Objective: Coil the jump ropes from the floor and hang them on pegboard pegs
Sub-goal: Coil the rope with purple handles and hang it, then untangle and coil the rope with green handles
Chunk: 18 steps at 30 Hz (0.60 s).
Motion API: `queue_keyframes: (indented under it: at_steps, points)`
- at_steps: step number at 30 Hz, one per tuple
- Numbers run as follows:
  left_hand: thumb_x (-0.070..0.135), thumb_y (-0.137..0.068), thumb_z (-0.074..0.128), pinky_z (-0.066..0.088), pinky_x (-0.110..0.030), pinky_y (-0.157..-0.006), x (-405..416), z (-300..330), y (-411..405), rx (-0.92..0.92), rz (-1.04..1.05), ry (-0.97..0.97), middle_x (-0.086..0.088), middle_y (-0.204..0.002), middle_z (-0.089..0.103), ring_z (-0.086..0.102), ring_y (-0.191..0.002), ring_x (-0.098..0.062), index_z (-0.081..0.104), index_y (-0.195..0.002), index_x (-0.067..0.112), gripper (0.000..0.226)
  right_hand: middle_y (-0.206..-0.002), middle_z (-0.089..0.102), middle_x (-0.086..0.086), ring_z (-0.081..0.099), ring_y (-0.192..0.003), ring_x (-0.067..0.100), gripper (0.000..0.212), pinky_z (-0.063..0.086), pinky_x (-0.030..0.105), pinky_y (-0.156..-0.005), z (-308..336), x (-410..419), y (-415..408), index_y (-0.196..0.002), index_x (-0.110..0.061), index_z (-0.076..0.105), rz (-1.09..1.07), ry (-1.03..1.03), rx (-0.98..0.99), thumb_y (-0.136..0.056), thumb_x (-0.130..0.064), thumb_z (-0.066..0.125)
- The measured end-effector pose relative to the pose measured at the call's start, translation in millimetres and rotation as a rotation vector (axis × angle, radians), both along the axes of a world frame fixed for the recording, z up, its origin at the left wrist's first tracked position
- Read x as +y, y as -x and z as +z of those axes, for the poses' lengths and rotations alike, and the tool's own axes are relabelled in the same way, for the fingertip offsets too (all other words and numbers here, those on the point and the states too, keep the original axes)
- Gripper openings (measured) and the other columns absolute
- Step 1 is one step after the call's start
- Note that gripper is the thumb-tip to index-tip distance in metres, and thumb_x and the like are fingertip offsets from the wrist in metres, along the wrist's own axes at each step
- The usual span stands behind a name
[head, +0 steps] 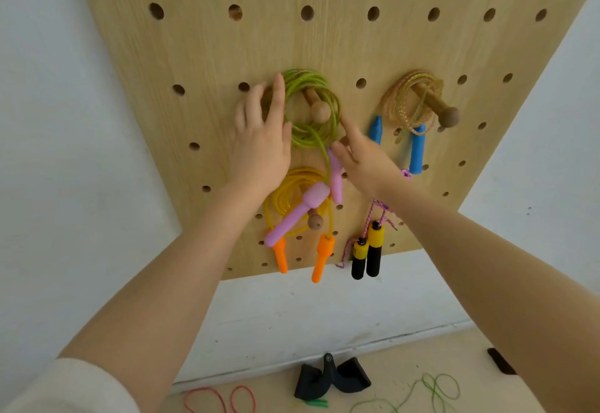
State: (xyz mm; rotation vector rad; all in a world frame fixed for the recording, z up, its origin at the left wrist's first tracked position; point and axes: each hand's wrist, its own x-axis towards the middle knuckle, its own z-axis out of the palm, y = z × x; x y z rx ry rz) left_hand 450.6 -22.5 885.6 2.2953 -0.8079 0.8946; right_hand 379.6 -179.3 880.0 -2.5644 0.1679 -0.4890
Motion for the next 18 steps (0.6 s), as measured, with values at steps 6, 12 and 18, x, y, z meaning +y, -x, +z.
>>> queue_keyframes:
  at_steps: [6,12,18]
  points:
    - [0.033,-0.094,0.047,0.013,-0.043,-0.113,1.1,11.4,20.6,0.211,-0.101,0.131,-0.015,-0.157,0.001,0.005,-0.144,-0.032,-0.001,-0.149,0.008,0.077,-0.133,0.043,0.01,0.049,-0.115,0.027,0.053,0.04,0.041,-0.096,18.0,-2.5,12.9,-0.143,-0.011,0.027,-0.048,0.037,-0.202,-0.096,-0.031,0.04]
    - [0.022,-0.087,0.053,0.018,-0.035,-0.111,9.0,-14.6,52.2,0.186,-0.119,0.249,-0.021,-0.152,0.019,0.021,-0.14,-0.034,0.02,-0.145,0.0,0.071,-0.104,0.054,0.005,0.051,-0.085,0.017,0.03,0.041,0.032,-0.075,10.7,6.9,44.4,-0.122,-0.009,0.047,-0.006,0.051,-0.404,-0.093,-0.012,0.041]
    - [0.004,-0.085,0.051,0.043,-0.032,-0.084,10.5,-123.7,97.3,0.551,-0.125,0.237,-0.02,-0.113,0.054,0.057,-0.095,-0.033,0.052,-0.117,0.0,0.033,-0.059,0.049,-0.007,0.047,-0.053,0.016,0.022,0.043,0.036,-0.059,-70.1,-14.4,82.9,-0.1,-0.008,0.059,0.111,0.144,-0.093,-0.087,-0.008,0.041]
